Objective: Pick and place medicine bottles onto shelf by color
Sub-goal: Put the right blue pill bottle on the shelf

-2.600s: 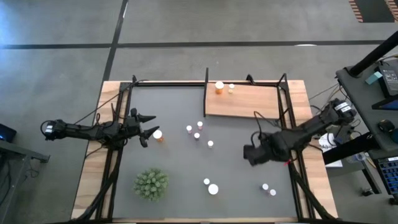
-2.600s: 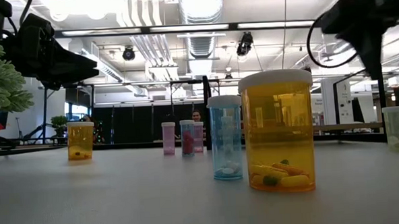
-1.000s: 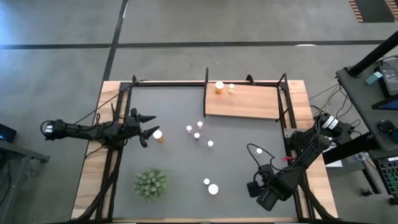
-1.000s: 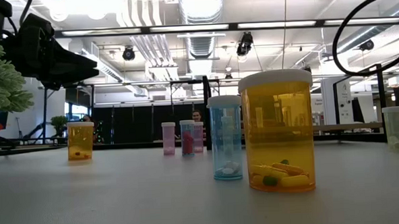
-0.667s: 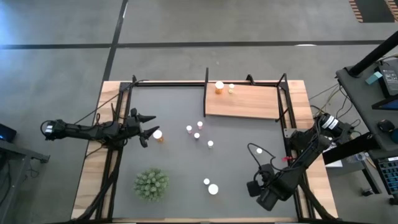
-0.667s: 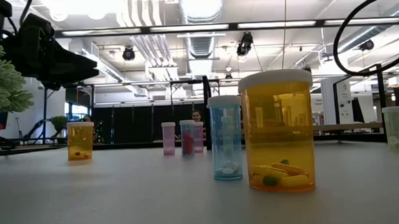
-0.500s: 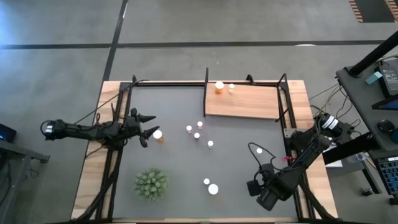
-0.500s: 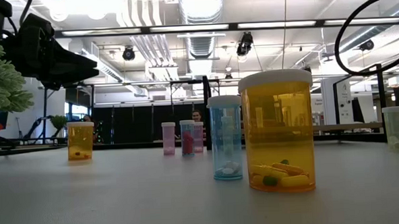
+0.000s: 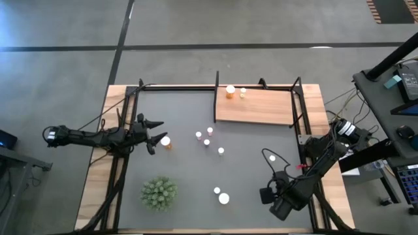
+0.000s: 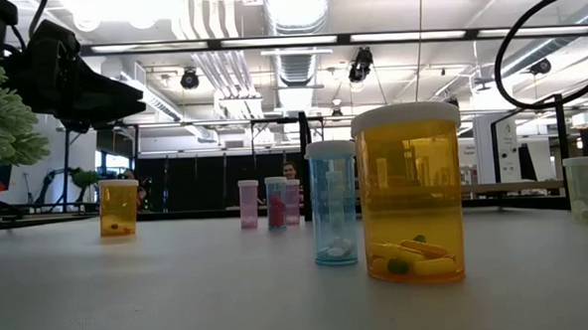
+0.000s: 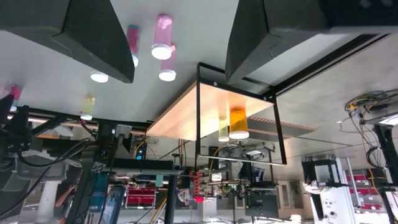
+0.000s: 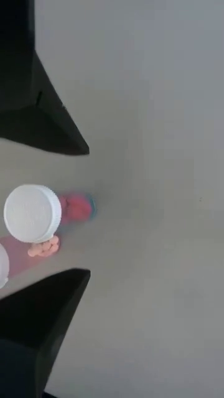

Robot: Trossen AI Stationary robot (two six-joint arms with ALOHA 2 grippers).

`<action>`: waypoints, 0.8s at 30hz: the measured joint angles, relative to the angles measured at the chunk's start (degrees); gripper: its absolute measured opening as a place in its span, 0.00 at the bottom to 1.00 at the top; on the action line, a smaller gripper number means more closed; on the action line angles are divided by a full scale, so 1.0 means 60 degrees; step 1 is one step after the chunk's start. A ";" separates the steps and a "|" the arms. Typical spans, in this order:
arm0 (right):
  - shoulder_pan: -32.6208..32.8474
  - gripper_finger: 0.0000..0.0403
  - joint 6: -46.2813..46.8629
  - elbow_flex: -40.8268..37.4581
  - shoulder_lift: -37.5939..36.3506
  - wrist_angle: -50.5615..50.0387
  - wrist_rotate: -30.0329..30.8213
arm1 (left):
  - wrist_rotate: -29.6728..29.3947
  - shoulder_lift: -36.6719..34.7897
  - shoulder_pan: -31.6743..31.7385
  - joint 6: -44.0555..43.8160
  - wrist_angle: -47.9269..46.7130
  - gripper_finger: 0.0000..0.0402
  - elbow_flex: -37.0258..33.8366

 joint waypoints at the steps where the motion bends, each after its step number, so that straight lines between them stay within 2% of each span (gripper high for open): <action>1: 0.0000 0.68 -0.0001 0.0000 0.0000 0.0021 0.0000 | 0.0000 0.0000 0.0002 0.0001 0.0004 0.59 0.0000; 4: -0.0011 0.51 -0.0098 0.0000 -0.0003 0.0070 0.0003 | 0.0000 0.0000 0.0001 0.0003 0.0001 0.59 0.0000; 7: -0.0011 0.41 -0.0249 0.0000 -0.0004 0.0063 0.0004 | 0.0000 0.0000 0.0004 0.0000 0.0000 0.59 0.0000; 15: -0.0009 0.38 -0.0232 0.0000 0.0126 0.0215 -0.0005 | 0.0000 0.0000 0.0002 0.0002 0.0003 0.59 0.0000; 24: -0.0011 0.24 -0.0080 0.0000 0.0138 0.0445 -0.0017 | 0.0000 0.0000 0.0004 0.0001 0.0004 0.59 0.0000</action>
